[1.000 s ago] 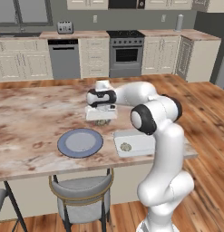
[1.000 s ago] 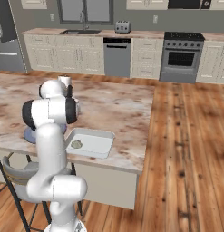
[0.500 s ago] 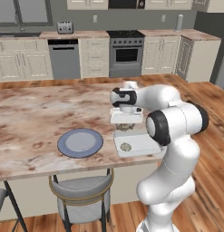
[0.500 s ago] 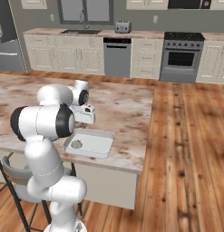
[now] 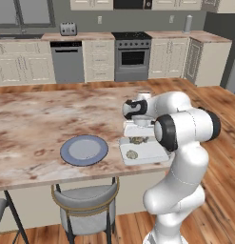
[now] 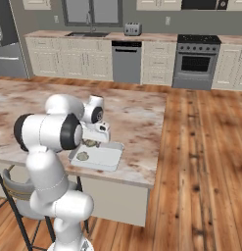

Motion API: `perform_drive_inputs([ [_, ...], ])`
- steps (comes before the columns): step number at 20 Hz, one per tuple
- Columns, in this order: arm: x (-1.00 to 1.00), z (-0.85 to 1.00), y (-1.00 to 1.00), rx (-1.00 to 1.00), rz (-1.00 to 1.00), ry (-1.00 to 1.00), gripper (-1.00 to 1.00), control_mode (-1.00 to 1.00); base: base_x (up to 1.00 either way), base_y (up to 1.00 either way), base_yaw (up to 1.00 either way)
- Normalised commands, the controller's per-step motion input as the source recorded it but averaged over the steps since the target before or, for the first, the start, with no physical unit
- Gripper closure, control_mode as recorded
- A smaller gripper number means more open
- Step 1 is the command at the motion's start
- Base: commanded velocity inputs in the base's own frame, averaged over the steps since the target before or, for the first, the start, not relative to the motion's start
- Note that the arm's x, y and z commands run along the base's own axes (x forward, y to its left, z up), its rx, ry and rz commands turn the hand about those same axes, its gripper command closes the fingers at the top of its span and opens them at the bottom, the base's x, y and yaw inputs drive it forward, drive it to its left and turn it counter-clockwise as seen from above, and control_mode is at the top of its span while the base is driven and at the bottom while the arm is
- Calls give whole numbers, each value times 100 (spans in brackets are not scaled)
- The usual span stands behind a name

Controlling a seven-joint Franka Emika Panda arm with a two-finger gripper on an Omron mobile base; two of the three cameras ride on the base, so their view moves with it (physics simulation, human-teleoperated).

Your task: Place two dumplings into each of the tupperware containers and then place the containers in the fridge.

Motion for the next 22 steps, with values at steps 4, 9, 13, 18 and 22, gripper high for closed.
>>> perform_drive_inputs([
  [4,3,-25,-45,0,0,1,100,-100,0,0,0],
  [9,-13,-32,-18,0,0,1,100,-100,0,0,0],
  [13,-5,-27,17,0,2,0,-100,-100,0,0,0],
  [18,0,-10,9,0,1,0,-100,-100,0,0,0],
  [22,-10,6,-17,0,0,-1,-100,-100,0,0,0],
])
